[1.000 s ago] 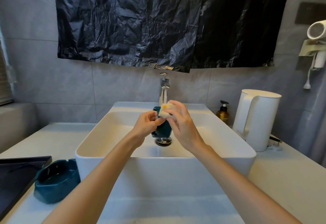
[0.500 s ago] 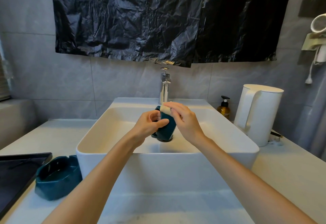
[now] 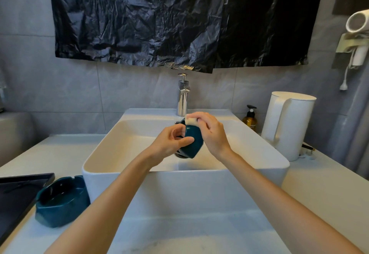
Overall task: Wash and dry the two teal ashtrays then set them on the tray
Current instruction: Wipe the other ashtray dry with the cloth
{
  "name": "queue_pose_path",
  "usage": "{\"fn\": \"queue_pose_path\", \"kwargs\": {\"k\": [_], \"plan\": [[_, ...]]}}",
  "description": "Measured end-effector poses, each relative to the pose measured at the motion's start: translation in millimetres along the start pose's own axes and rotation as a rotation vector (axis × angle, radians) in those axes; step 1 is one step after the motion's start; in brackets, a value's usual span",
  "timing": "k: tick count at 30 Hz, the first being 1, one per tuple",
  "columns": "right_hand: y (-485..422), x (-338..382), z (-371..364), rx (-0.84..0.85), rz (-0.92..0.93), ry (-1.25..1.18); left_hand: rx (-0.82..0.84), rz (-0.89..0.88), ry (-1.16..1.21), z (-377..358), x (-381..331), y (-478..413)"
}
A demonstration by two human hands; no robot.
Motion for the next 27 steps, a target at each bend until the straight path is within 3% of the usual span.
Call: {"fn": "queue_pose_path", "kwargs": {"k": [2, 4, 5, 8, 10, 12, 15, 22, 27], "plan": [[10.0, 26.5, 1.2, -0.003, 0.26, 0.087, -0.015, -0.033, 0.028, 4.0, -4.6, 0.4], [9.6, 30.6, -4.0, 0.015, 0.299, 0.123, -0.024, -0.046, 0.022, 5.8, -7.3, 1.7], [4.0, 22.2, -3.5, 0.006, 0.199, 0.09, -0.016, -0.044, 0.01, 4.4, -6.1, 1.7], [-3.5, -28.0, -2.2, -0.027, -0.366, -0.245, 0.012, -0.04, -0.024, -0.9, -6.8, 4.5], [8.3, -48.0, -13.4, 0.036, -0.666, -0.503, 0.032, -0.041, -0.005, -2.2, -8.4, 4.9], [23.4, -46.8, -28.7, 0.156, -0.847, -0.749, 0.046, -0.063, 0.03, -3.6, -14.5, 5.9], [36.9, -35.0, -36.7, 0.308, -0.929, -0.879, 0.08, -0.074, 0.02, -7.3, -17.7, 9.3], [51.6, -28.7, -30.9, 0.419, -1.043, -0.879, 0.146, -0.067, 0.003, -12.7, -14.0, 13.3], [48.7, -32.5, -31.4, 0.356, -1.024, -0.87, 0.116, -0.055, -0.021, -15.5, -11.8, 9.6]]}}
Point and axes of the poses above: each hand's wrist, its own y-axis away from the middle knuckle, its own z-axis out of the back of the hand, x = y × z, the point moved 10 cm from there along -y, towards the middle knuckle, and after that the axes turned 1 degree about -z, right-handed, at the moved point
